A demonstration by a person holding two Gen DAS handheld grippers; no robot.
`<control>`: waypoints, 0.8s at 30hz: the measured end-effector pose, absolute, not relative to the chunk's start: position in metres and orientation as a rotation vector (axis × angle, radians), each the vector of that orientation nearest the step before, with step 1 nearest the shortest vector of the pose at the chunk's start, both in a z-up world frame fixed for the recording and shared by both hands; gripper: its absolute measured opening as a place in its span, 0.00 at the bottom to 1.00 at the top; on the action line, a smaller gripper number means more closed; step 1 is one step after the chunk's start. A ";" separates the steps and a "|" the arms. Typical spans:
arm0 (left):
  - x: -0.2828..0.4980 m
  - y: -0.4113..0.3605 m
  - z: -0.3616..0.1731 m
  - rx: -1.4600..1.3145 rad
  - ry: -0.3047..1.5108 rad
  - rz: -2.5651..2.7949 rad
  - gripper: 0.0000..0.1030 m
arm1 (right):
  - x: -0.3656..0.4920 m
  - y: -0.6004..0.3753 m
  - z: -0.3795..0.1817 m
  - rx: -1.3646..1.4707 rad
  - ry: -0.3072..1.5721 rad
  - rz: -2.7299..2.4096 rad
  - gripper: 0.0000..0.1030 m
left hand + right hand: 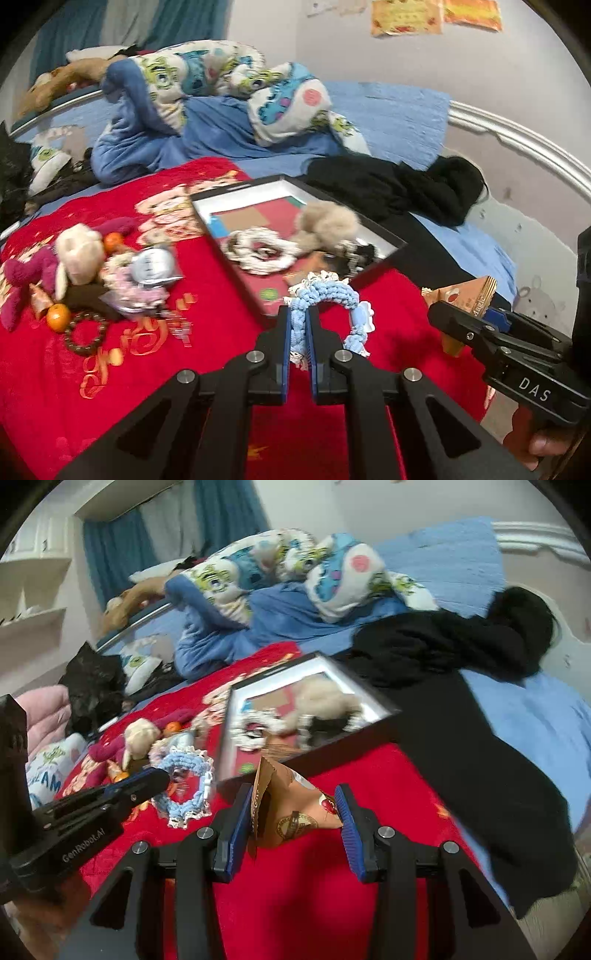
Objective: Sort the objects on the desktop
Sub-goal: 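Lift the blue scrunchie and snack packet and carry them toward the black box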
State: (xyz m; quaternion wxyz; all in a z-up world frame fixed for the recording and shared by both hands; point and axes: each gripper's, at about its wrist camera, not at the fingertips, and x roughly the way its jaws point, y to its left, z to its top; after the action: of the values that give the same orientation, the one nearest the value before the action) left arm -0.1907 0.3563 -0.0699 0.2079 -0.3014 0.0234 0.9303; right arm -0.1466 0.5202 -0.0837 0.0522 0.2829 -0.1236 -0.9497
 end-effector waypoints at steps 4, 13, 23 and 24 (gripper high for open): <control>-0.187 0.375 -0.073 -0.842 0.080 2.552 0.08 | -0.138 0.540 -0.088 0.878 -0.381 -2.928 0.42; -0.200 0.368 -0.076 -0.878 0.023 2.553 0.08 | -0.142 0.544 -0.089 0.894 -0.429 -2.922 0.42; -0.211 0.345 -0.076 -0.856 0.058 2.593 0.08 | -0.159 0.521 -0.090 0.893 -0.423 -2.904 0.42; -0.213 0.343 -0.075 -0.852 0.064 2.594 0.08 | -0.160 0.519 -0.091 0.891 -0.423 -2.909 0.42</control>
State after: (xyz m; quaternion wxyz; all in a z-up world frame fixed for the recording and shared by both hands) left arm -0.2126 0.3435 -0.0751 0.2040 -0.3054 0.0230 0.9298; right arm -0.1601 0.5193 -0.0905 0.0352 0.2898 -0.1377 -0.9465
